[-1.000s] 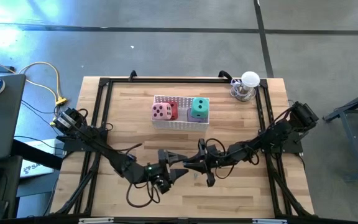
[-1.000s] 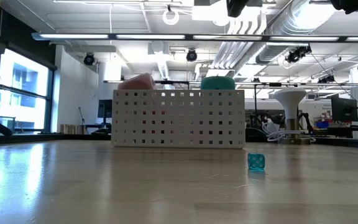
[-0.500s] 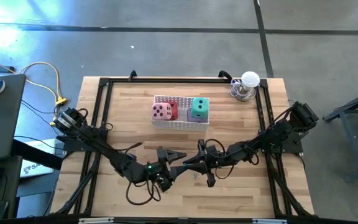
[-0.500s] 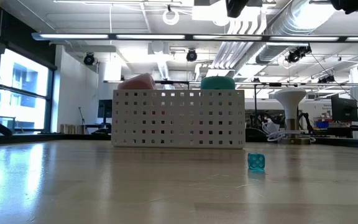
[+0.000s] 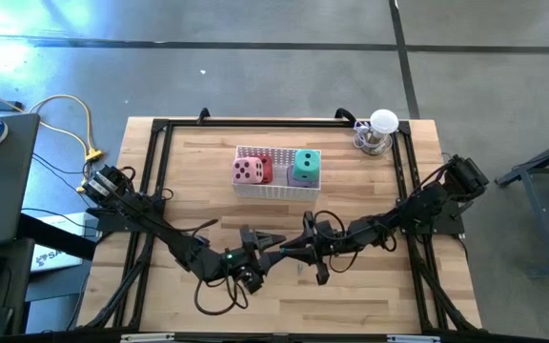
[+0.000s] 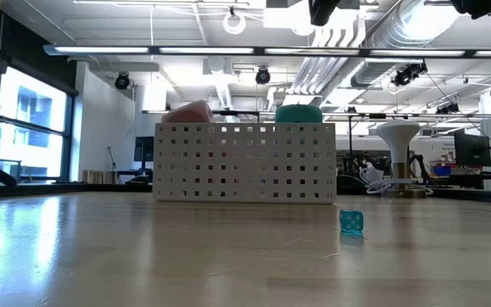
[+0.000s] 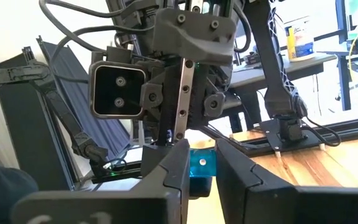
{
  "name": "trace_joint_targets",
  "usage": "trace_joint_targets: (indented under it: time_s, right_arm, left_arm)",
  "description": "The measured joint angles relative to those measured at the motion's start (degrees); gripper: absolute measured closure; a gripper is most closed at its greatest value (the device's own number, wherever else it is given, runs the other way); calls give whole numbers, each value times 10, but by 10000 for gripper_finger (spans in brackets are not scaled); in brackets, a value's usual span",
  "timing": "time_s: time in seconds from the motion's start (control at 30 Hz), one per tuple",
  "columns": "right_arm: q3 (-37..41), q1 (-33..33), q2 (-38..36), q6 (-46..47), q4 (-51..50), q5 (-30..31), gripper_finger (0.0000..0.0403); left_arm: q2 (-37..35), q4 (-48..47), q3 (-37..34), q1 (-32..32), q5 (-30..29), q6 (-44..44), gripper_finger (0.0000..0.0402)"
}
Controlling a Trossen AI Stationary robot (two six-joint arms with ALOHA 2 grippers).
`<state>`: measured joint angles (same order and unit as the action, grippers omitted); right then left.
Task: Pick & Place Dice
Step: Put the small light blue die into the white bin
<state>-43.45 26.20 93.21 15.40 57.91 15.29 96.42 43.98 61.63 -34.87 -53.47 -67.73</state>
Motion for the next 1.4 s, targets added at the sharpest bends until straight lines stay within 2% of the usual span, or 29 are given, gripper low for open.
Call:
trace_joint_targets:
  time_s: [0.43, 1.4]
  right_arm:
    - [-1, 0, 0, 0, -8, -2, 353]
    - [1, -7, 0, 0, -38, -9, 348]
  left_arm:
    - [0, -1, 0, 0, -5, 0, 156]
    - [0, -24, 0, 0, -8, 1, 168]
